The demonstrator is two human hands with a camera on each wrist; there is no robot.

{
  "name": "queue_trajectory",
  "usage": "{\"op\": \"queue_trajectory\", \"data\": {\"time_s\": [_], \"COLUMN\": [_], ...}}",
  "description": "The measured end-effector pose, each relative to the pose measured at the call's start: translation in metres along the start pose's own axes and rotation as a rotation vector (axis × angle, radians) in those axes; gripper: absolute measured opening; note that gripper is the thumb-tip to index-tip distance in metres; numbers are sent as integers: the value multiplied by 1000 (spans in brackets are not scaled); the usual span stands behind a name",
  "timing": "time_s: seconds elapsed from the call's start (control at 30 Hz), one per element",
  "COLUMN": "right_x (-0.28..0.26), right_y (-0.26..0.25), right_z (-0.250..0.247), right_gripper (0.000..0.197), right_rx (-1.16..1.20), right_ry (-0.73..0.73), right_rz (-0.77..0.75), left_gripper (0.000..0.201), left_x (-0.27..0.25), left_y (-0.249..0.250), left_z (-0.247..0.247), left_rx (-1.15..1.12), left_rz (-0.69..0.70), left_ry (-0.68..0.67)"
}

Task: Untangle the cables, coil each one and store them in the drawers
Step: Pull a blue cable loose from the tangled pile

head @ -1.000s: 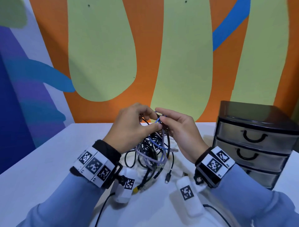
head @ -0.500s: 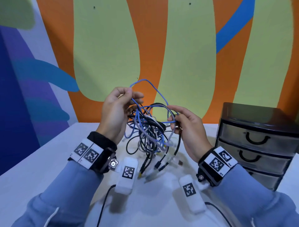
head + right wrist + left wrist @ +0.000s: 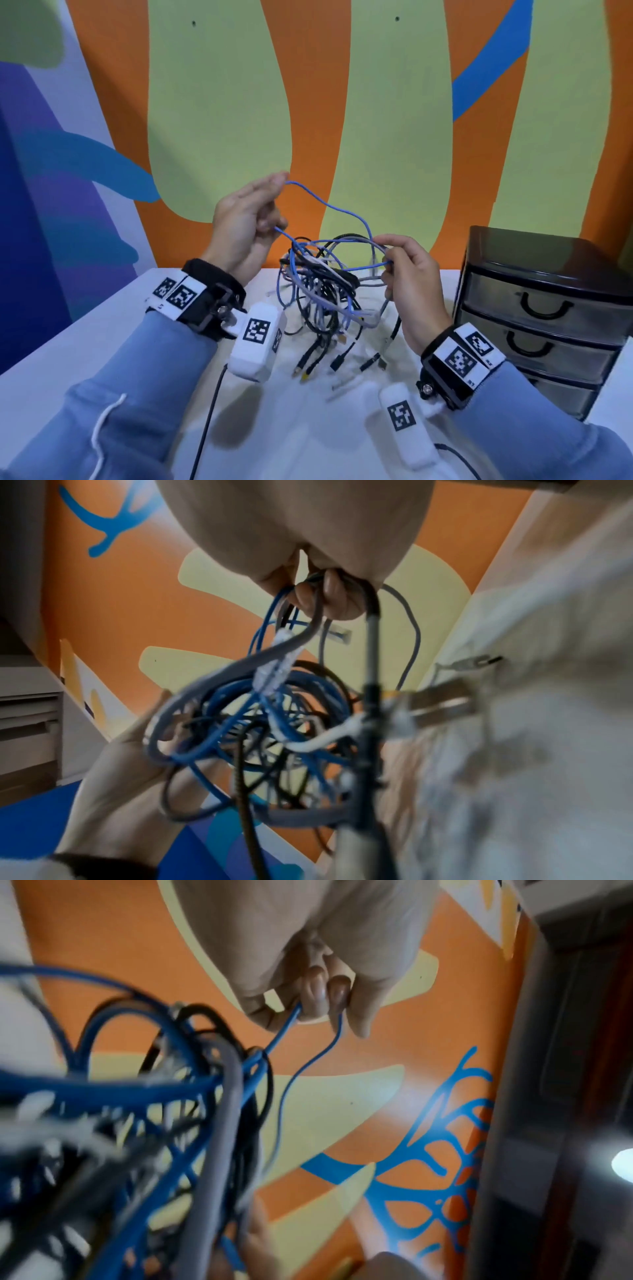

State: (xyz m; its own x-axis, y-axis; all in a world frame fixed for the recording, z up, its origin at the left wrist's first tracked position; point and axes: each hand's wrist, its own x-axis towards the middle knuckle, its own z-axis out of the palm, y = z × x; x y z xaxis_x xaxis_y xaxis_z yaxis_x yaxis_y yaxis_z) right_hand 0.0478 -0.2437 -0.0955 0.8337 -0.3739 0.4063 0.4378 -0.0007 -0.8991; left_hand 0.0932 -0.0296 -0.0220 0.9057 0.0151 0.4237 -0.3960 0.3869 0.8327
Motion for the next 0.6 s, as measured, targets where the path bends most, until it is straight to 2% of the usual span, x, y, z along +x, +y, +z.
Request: {"op": "queue_trajectory", "data": {"time_s": [0.07,0.13,0.23,0.3,0.4,0.53,0.6], "right_x": [-2,-4,-5,-5,-5,-6,-6], "right_y": [2,2,1,2,3,2,0], "right_z": [-2,-5,-6,-7,-7,-3,-3], "right_gripper": [9,9,7,13,21,26,35], "right_rx": [-43,-95,-133,-185,-227,-228,-228], "right_ry": [-11,-31,-48,-45,-59,-77,-112], "right_rz": [-25,-71,-97,-106,-114,-69,-17], "left_gripper": [22,23,28,30,22,24,24], "left_x": [-4,-7,-6,-6,-10,-17,-20], "left_y": [-9,-13,-11,-8,-4,-2,-2], "left_z": [-8,-14,-22,-22,-18,-10,-7], "left_rx": [310,539,628,507,181,-181,-325], "left_rz": [-12,9,55,23,-16,-6,-15], "left_ry": [-62,-140,-104,-62,-30,-9,2]}}
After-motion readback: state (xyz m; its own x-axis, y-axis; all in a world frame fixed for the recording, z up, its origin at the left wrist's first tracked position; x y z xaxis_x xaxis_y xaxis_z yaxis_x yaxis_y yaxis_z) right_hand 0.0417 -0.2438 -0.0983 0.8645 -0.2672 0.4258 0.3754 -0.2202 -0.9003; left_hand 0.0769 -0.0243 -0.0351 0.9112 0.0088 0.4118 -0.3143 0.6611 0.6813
